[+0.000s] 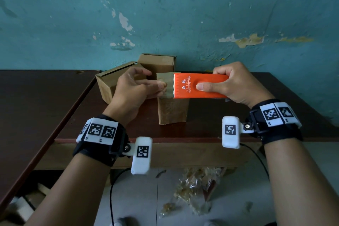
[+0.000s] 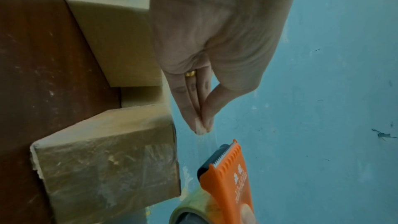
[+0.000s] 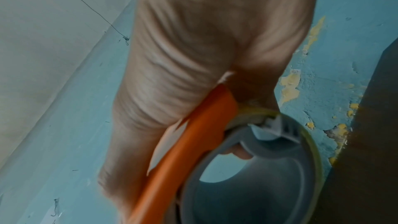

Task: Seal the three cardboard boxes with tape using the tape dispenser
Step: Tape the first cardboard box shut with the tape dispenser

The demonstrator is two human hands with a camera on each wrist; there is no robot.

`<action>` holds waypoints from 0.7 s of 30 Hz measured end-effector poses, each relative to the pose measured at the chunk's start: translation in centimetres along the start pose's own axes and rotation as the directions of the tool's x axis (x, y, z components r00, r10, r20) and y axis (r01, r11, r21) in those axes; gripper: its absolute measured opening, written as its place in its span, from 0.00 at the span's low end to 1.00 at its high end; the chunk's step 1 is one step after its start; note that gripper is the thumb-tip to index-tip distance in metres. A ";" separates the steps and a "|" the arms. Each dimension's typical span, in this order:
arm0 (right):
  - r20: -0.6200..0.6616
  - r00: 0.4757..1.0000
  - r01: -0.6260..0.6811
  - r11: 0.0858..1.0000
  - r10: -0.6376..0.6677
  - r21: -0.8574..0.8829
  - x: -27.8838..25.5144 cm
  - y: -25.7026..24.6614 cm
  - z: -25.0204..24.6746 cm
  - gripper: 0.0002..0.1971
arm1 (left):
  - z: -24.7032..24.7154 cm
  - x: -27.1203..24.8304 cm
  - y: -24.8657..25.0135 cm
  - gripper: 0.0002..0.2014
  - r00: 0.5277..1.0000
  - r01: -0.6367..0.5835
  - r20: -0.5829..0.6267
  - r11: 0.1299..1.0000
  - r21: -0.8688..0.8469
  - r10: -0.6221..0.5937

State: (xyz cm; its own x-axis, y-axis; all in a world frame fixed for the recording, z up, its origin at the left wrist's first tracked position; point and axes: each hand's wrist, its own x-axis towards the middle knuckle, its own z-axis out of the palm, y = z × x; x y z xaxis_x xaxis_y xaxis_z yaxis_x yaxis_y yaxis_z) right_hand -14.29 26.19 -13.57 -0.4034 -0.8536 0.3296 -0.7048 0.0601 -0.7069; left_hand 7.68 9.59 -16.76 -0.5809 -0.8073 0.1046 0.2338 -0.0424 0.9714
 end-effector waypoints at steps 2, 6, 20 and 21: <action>0.001 1.000 0.000 1.000 0.000 -0.002 0.0 0.0 0.0 0.31 | -0.1 0.0 0.0 0.25 1.000 0.002 -0.002 1.000 -0.001 -0.002; 0.005 1.000 0.008 1.000 -0.008 -0.009 0.0 0.1 -0.1 0.28 | 0.0 0.0 0.0 0.25 1.000 0.006 -0.002 1.000 0.010 -0.006; -0.066 0.995 -0.072 0.997 0.072 -0.002 -0.9 1.7 -1.9 0.27 | -2.0 0.1 0.7 0.23 0.997 0.043 -0.066 0.999 -0.028 -0.045; -0.062 0.995 -0.078 0.997 0.078 -0.003 -0.9 1.7 -1.9 0.28 | -1.9 0.1 0.8 0.23 0.997 0.051 -0.065 0.998 -0.029 -0.052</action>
State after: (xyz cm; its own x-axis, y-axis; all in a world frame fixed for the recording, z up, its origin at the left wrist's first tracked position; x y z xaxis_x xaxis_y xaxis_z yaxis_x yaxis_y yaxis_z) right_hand -16.20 28.08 -13.88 -0.4924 -0.8125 0.3121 -0.6727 0.1277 -0.7288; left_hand 9.32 8.40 -16.39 -0.5406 -0.8403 0.0396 0.2266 -0.1001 0.9688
